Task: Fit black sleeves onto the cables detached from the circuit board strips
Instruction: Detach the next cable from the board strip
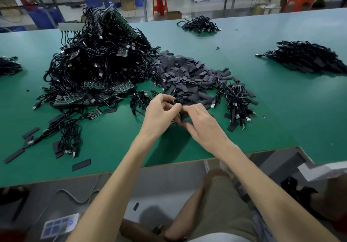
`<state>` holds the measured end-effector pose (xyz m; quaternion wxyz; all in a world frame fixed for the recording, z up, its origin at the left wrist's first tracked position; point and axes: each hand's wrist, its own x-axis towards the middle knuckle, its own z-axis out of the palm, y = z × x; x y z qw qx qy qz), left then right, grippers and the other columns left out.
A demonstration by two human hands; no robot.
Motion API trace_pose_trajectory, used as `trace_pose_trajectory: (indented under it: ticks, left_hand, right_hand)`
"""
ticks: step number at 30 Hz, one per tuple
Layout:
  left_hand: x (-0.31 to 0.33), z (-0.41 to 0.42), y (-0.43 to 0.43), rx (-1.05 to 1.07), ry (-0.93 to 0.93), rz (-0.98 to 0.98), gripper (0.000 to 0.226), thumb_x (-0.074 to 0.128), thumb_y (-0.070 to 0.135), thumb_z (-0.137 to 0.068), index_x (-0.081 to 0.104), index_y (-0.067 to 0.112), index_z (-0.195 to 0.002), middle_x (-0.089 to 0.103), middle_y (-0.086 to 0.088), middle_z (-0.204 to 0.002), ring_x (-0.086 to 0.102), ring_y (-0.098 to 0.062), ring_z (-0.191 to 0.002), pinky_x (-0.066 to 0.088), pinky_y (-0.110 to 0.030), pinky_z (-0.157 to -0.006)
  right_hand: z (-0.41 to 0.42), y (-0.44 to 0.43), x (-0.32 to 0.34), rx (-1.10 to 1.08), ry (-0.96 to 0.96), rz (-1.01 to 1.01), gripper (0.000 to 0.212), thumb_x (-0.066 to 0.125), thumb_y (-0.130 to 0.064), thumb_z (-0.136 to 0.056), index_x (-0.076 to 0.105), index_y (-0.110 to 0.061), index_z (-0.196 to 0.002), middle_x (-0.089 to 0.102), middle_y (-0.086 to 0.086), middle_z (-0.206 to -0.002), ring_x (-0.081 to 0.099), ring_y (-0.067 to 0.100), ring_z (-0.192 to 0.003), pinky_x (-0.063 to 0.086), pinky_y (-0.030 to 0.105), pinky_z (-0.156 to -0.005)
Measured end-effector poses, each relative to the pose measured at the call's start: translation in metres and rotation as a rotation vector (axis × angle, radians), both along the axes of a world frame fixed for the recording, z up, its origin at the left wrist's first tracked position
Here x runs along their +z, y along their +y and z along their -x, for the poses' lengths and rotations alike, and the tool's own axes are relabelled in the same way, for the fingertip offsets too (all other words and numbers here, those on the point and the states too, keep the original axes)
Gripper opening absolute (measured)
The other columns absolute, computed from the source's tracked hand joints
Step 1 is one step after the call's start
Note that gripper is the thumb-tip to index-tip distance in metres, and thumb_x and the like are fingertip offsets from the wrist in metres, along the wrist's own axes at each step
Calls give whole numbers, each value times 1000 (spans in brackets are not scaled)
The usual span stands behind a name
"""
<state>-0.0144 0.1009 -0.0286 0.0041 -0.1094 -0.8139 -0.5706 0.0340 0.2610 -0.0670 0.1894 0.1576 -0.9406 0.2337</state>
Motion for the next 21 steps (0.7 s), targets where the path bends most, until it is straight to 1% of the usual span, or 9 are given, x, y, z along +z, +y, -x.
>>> trace_pose_trajectory:
  ticks: [2, 3, 5, 7, 9, 11, 14, 19, 21]
  left_hand:
    - [-3, -4, 2, -15, 1, -32, 20, 69, 19, -95, 62, 11, -112, 75, -3, -78, 65, -6, -58, 48, -19, -55]
    - [-4, -5, 2, -19, 22, -53, 20, 68, 20, -96, 63, 11, -112, 75, -3, -82, 68, -7, -64, 50, -20, -60]
    - [-6, -8, 1, -16, 126, -32, 18, 69, 23, -96, 67, 14, -112, 73, 1, -93, 69, -7, -79, 51, -18, -71]
    - [-8, -10, -5, -38, 284, 131, 19, 70, 31, -95, 69, 20, -110, 68, 6, -100, 63, -7, -92, 46, -18, -84]
    - [-11, -11, -11, -92, 404, 345, 25, 71, 37, -93, 68, 23, -114, 63, 9, -103, 57, -9, -100, 41, -26, -95]
    - [-14, -12, -16, -110, 458, 468, 32, 73, 36, -92, 65, 24, -121, 62, 9, -105, 57, -12, -104, 38, -34, -102]
    - [-20, -14, -18, -52, 533, 503, 31, 73, 25, -92, 66, 24, -122, 66, 9, -103, 58, -18, -104, 34, -32, -102]
    - [-29, -19, -11, 66, 582, 455, 24, 75, 22, -88, 66, 22, -111, 68, 12, -102, 57, -14, -98, 29, -25, -96]
    - [-32, -20, -9, 94, 602, 439, 20, 75, 22, -88, 65, 21, -106, 68, 12, -100, 56, -14, -96, 26, -25, -93]
  right_hand:
    - [-1, 0, 0, -22, 32, -19, 23, 67, -6, -94, 62, 0, -115, 64, 11, -109, 56, 30, -110, 52, 43, -88]
    - [-1, 1, 0, -45, 46, -7, 16, 67, -8, -95, 63, 0, -109, 65, 10, -103, 57, 30, -104, 53, 44, -84]
    - [-2, 0, 0, -76, 70, 21, 11, 65, -11, -97, 64, -1, -100, 66, 9, -95, 58, 29, -95, 53, 44, -78]
    - [-3, 0, 0, -86, 84, 33, 8, 64, -9, -98, 64, -1, -98, 65, 10, -91, 58, 30, -92, 54, 45, -75]
    - [-3, 0, 1, -97, 94, 50, 7, 63, -6, -99, 65, 1, -101, 66, 11, -91, 60, 31, -91, 55, 46, -75]
    - [-3, -1, 1, -103, 100, 60, 13, 62, -10, -100, 66, 2, -102, 66, 12, -90, 60, 31, -89, 56, 45, -73]
    - [-3, -2, 3, -94, 93, 58, 20, 58, -16, -103, 66, 2, -105, 66, 11, -89, 58, 28, -88, 55, 47, -71]
    - [-6, -3, 6, -96, 113, 81, 18, 59, -16, -103, 66, 0, -104, 64, 9, -89, 58, 26, -87, 55, 45, -71]
    - [-8, -4, 8, -105, 112, 83, 17, 60, -17, -102, 66, -1, -101, 62, 8, -86, 58, 26, -84, 54, 44, -69]
